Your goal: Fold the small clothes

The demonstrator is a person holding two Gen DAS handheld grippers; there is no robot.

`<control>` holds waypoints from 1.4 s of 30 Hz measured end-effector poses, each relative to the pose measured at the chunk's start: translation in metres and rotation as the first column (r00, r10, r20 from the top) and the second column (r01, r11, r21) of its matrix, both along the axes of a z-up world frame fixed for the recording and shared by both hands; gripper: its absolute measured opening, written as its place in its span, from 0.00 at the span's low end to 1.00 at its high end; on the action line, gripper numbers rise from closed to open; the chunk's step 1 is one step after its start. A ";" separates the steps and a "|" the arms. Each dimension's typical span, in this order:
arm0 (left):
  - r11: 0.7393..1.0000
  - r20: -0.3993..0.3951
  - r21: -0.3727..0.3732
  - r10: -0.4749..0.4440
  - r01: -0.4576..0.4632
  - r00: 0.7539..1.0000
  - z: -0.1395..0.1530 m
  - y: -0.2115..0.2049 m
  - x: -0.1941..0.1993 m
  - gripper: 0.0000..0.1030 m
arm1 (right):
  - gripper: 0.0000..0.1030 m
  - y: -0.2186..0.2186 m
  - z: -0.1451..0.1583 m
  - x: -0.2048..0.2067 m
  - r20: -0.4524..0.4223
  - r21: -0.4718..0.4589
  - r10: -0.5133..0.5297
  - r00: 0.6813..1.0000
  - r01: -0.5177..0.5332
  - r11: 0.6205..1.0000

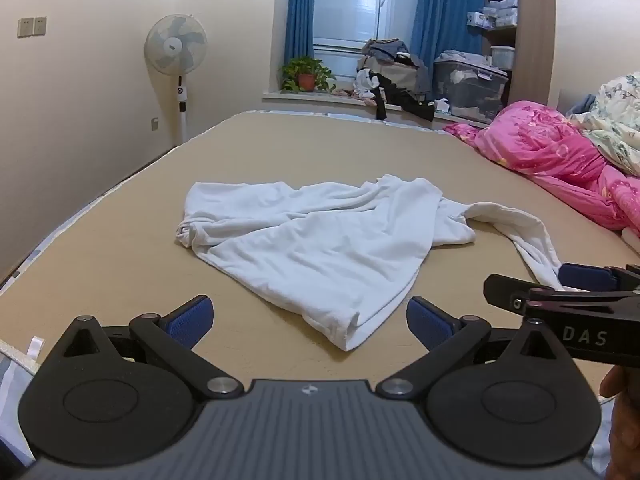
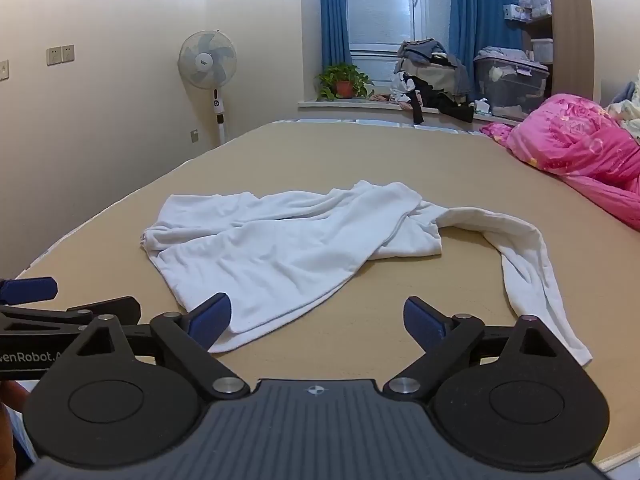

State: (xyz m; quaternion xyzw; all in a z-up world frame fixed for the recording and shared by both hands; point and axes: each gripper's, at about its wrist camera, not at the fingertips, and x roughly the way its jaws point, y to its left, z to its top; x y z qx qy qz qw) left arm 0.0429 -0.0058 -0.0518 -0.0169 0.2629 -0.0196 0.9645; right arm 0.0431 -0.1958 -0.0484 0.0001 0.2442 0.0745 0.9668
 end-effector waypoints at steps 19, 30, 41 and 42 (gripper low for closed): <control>1.000 0.001 -0.021 -0.016 0.016 1.000 0.001 0.001 0.000 0.83 | 0.83 -0.002 0.007 -0.005 -0.009 -0.051 0.030 1.000 -0.030 0.998; 0.999 -0.047 -0.025 0.023 -0.024 0.999 -0.005 0.001 0.036 0.73 | 0.69 -0.040 0.065 0.040 0.112 -0.130 0.149 0.982 -0.134 0.982; 0.977 -0.264 -0.094 0.162 -0.193 0.951 -0.064 -0.013 0.144 0.81 | 0.53 -0.092 0.027 0.072 -0.004 0.017 -0.086 0.996 0.086 0.996; 0.976 -0.274 -0.089 0.166 -0.197 0.947 -0.069 -0.017 0.148 0.80 | 0.53 -0.096 0.028 0.074 -0.008 0.036 -0.089 0.996 0.089 0.995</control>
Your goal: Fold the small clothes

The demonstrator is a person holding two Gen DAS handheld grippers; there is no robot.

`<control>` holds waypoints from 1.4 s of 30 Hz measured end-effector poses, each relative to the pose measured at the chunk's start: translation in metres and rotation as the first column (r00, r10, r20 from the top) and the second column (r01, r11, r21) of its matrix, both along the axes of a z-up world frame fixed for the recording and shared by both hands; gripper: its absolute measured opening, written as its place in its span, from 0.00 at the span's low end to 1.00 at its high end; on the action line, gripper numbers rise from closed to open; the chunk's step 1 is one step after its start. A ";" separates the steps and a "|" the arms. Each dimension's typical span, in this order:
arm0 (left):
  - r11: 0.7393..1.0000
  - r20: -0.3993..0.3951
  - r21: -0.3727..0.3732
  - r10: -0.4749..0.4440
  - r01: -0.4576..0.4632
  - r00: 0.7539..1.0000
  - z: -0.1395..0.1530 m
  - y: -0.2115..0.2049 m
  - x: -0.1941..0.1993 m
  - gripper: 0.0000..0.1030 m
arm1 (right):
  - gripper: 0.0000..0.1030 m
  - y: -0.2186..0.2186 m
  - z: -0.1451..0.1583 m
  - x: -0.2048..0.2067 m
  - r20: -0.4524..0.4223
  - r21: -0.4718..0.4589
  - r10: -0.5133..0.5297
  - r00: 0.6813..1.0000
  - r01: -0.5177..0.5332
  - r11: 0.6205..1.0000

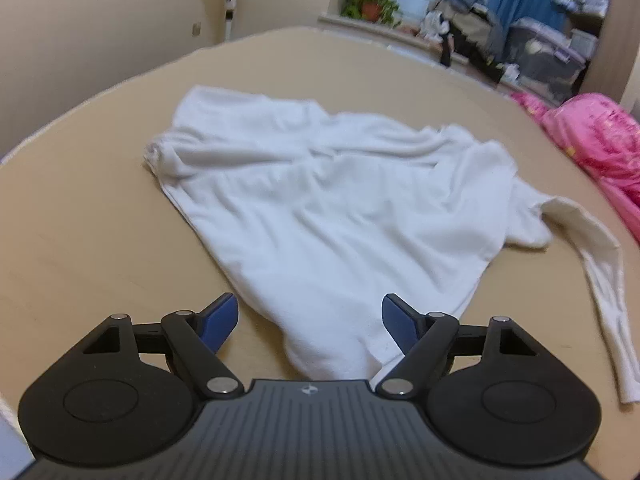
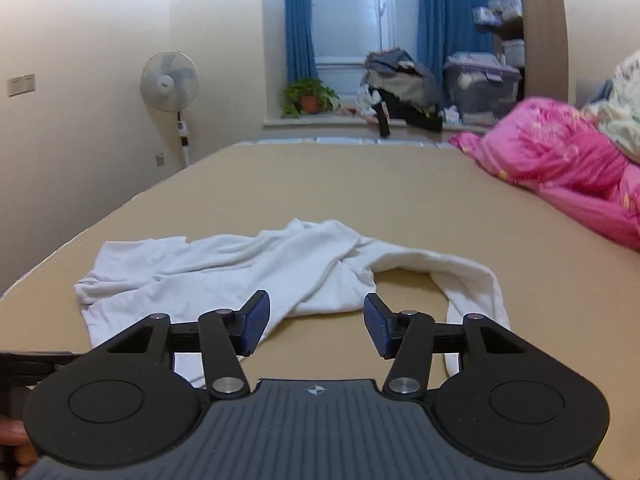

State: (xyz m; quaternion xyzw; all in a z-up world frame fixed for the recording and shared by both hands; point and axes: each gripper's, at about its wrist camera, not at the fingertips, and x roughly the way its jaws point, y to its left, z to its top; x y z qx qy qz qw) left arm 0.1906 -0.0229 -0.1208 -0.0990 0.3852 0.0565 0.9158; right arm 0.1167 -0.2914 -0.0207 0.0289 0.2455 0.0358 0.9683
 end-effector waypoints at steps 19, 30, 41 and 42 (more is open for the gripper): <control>0.787 -0.099 0.052 -0.608 0.614 0.788 0.071 0.172 -0.088 0.06 | 0.45 -0.053 0.002 0.014 -0.019 0.180 -0.059 0.998 0.062 0.982; 0.922 -0.142 -0.153 -0.377 0.356 0.915 0.035 0.210 -0.051 0.62 | 0.60 -0.023 -0.064 0.091 -0.182 0.146 0.086 0.979 -0.060 0.987; 0.900 -0.214 -0.091 -0.436 0.427 0.874 0.009 0.185 -0.044 0.49 | 0.62 0.010 -0.094 0.142 -0.147 0.053 0.210 0.967 -0.204 0.978; 0.899 -0.219 -0.085 -0.437 0.430 0.872 0.008 0.185 -0.044 0.41 | 0.62 0.012 -0.095 0.145 -0.148 0.052 0.216 0.965 -0.210 0.976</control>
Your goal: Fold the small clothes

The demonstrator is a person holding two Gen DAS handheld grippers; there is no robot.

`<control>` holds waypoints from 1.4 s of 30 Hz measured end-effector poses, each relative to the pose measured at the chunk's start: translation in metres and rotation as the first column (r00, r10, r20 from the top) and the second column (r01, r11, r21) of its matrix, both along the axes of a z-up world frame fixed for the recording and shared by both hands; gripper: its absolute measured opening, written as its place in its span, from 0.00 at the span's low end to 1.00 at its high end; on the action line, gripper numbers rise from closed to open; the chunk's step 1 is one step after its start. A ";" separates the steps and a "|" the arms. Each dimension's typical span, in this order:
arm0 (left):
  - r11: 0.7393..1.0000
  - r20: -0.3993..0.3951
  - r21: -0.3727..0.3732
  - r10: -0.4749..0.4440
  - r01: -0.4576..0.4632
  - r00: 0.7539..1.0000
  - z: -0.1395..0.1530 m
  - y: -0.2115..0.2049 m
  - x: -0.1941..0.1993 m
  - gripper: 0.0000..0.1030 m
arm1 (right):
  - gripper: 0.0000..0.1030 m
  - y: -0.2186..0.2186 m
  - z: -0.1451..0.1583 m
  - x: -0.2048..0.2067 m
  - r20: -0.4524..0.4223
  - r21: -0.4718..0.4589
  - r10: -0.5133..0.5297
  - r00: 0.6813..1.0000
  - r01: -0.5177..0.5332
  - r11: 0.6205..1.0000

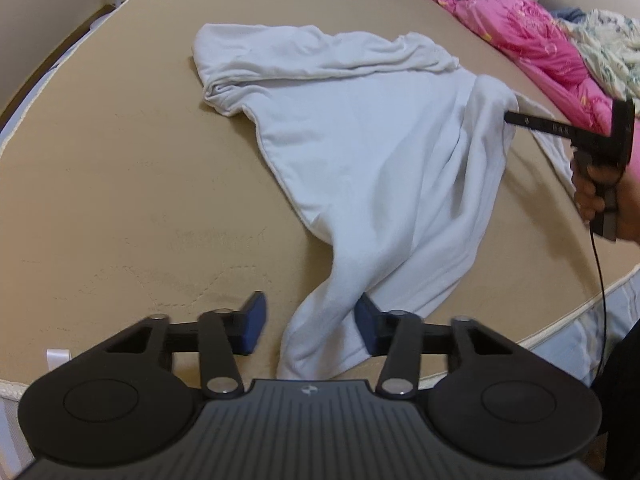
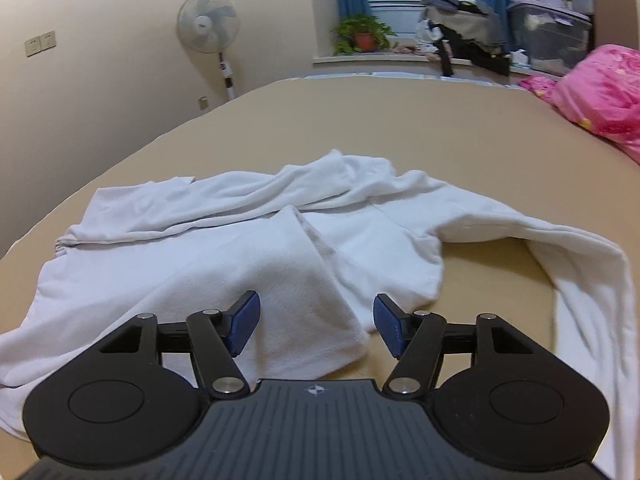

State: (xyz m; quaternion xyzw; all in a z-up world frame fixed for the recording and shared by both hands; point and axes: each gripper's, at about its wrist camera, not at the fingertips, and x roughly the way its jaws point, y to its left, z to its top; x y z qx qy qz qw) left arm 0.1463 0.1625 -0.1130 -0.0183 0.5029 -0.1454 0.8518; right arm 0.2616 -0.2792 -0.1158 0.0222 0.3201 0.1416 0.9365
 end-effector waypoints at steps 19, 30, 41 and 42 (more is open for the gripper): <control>0.970 0.129 -0.209 -0.096 0.121 0.987 0.047 0.021 -0.059 0.03 | 0.00 -0.087 0.116 -0.172 0.003 0.173 -0.102 0.995 0.100 0.980; 0.943 -0.004 -0.147 -0.303 0.299 0.953 0.030 0.002 -0.092 0.02 | 0.00 -0.110 0.088 -0.264 -0.320 0.017 -0.110 0.941 0.121 0.992; 0.921 -0.038 -0.093 -0.383 0.379 0.923 0.013 -0.045 -0.067 0.26 | 0.24 -0.069 0.054 -0.202 -0.228 0.013 -0.039 0.973 0.043 0.999; 0.916 -0.071 -0.047 -0.401 0.399 0.913 0.004 -0.052 -0.066 0.28 | 0.31 -0.060 0.042 -0.195 -0.276 -0.028 -0.016 0.961 0.009 1.000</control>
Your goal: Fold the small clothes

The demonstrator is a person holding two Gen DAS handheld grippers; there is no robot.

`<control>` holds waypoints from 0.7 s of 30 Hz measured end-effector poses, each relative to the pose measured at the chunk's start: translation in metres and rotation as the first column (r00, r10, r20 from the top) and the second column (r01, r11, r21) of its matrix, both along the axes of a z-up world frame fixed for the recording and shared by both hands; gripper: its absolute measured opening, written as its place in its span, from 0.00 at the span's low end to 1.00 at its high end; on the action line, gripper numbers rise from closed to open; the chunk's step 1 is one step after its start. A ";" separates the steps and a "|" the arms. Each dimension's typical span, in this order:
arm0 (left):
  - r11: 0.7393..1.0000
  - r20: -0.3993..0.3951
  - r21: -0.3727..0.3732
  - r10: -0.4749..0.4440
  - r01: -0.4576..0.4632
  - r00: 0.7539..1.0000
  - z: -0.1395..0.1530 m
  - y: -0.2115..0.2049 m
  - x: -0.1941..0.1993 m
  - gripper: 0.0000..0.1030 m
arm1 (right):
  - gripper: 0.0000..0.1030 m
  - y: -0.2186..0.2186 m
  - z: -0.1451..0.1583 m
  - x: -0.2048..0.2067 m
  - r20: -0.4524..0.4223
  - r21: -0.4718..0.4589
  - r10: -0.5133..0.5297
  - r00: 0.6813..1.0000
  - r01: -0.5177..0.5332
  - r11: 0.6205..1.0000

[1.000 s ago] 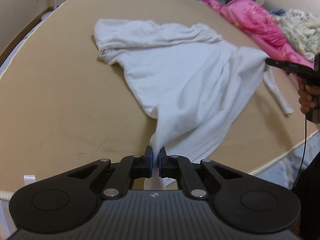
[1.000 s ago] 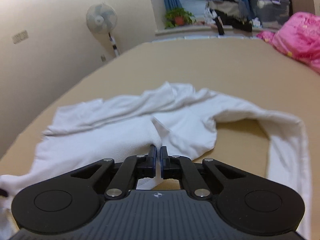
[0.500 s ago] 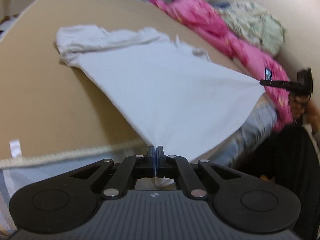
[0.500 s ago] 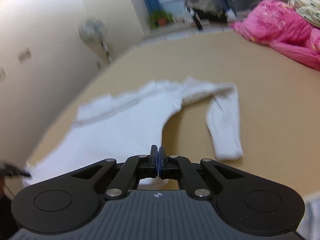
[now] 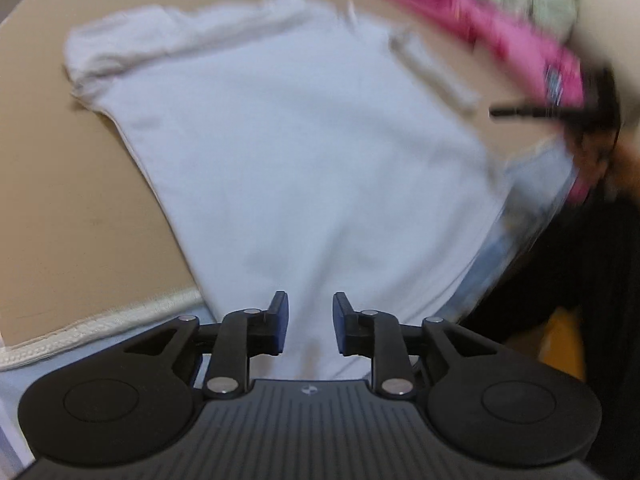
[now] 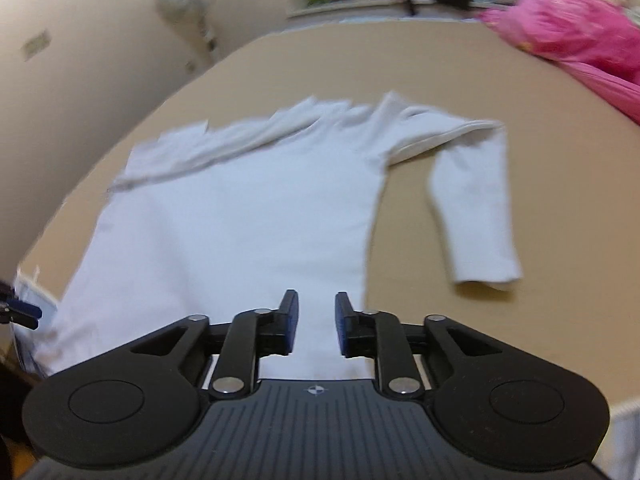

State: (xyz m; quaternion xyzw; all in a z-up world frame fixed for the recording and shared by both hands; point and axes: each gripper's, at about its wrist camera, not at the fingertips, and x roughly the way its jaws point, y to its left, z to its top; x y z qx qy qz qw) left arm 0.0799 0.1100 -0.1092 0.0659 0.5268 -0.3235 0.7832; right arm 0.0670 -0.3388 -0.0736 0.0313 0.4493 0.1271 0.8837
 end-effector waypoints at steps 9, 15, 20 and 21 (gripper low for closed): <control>0.999 0.059 0.018 0.041 -0.042 0.997 0.004 -0.022 0.034 0.41 | 0.40 0.013 -0.002 0.044 -0.014 -0.025 -0.002 1.000 0.002 1.000; 0.980 0.185 0.045 0.180 -0.191 0.966 0.015 -0.036 0.073 0.41 | 0.30 -0.054 0.008 0.099 0.082 0.122 -0.312 0.947 0.301 0.946; 0.974 0.216 0.051 0.203 -0.219 0.955 0.016 -0.055 0.093 0.41 | 0.31 -0.106 -0.015 0.150 0.071 0.253 -0.473 0.878 0.443 0.860; 0.975 0.215 0.056 0.197 -0.214 0.956 0.014 -0.059 0.096 0.41 | 0.31 -0.115 -0.018 0.157 0.063 0.284 -0.496 0.866 0.461 0.841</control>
